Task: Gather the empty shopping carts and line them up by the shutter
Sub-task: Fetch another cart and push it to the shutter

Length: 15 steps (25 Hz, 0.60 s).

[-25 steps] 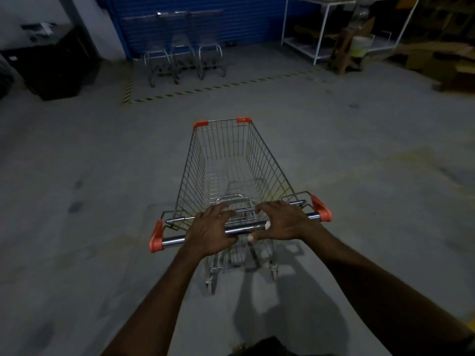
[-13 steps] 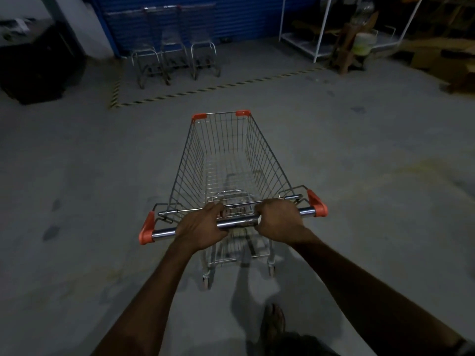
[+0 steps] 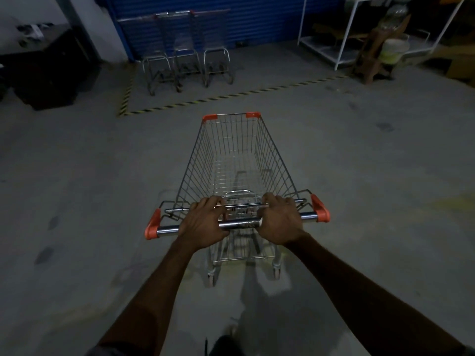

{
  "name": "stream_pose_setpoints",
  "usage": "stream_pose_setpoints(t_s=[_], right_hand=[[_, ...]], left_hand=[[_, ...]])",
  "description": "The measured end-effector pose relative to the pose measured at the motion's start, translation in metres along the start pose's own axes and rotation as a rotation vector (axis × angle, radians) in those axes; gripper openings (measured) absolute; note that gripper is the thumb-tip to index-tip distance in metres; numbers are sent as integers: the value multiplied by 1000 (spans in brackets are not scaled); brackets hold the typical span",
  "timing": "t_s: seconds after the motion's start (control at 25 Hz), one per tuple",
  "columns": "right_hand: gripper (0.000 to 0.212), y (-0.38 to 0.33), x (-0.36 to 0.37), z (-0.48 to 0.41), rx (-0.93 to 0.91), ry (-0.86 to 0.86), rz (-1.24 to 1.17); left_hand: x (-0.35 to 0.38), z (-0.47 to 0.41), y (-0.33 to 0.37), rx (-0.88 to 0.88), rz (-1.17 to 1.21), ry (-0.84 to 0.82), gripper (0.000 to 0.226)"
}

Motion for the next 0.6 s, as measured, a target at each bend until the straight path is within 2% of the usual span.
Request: stream_pose_setpoints(t_s=[0.2,0.32,0.44,0.6], right_hand=[[42,44,9,-104,6,-44,-93],[48,73,14,-173,33,8,-140],[31,101,18,-241,4,149,-115],[24,135,23,-328,13,157,-65]], left_hand=[[25,-109,-43,23,60,-25,36],[39,-178,-71,38,91,-13,36],[50,-251,-99,70,134,-20,36],[65,-348,-138,97,113,-87,44]])
Point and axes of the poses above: each hand's wrist, its own z-axis away from the middle knuckle, its own x-axis out of the palm, y = z × x, the point moved 6 cm from there along -z, towards the middle knuckle, and after that the axes turned 8 degrees about -z, right-handed, at the moved point
